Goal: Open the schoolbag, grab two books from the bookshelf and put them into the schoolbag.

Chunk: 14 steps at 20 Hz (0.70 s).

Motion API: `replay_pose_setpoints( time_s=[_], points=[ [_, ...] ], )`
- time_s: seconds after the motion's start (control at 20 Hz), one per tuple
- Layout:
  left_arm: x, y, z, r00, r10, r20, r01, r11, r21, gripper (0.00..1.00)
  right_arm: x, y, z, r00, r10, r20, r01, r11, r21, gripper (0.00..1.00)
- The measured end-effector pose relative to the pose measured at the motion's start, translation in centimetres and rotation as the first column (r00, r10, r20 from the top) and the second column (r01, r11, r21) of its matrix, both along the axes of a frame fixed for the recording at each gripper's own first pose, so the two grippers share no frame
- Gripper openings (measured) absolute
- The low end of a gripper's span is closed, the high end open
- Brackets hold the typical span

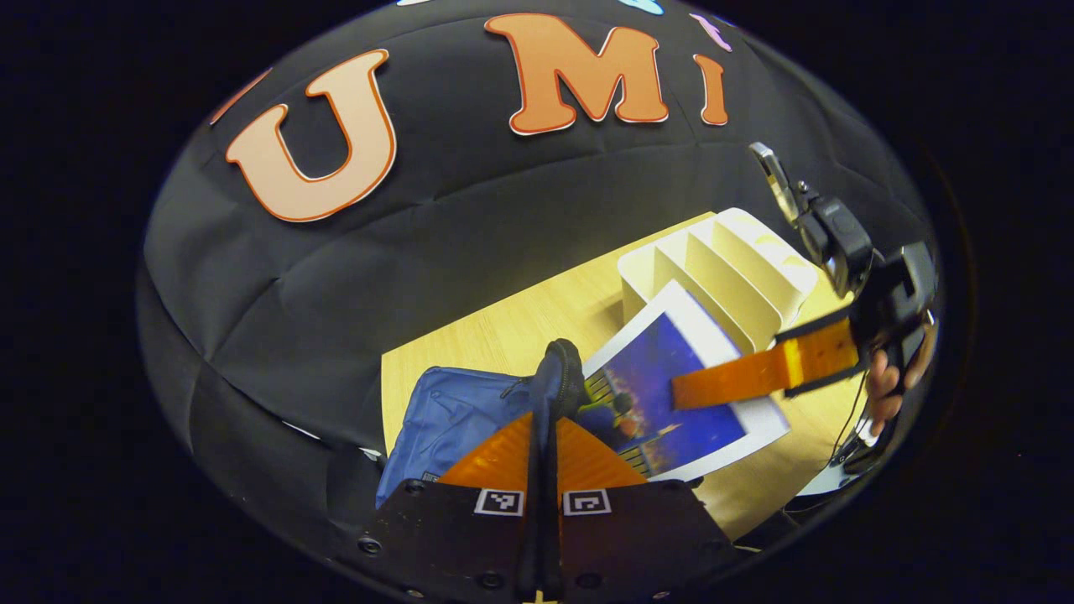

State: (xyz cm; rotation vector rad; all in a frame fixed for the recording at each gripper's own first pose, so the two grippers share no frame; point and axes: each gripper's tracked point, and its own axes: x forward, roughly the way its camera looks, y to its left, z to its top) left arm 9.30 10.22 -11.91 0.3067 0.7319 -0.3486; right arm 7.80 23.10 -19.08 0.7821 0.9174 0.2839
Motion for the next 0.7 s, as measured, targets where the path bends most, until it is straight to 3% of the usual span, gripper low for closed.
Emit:
replay_pose_setpoints(
  time_s=[0.7],
  points=[
    [-0.4,-1.3,1.1,0.996,-0.094,-0.005,0.094,0.993,-0.066,0.03,2.3,9.3,-7.1,0.997,-0.001,0.082,-0.006,0.996,0.091,0.31]
  ],
)
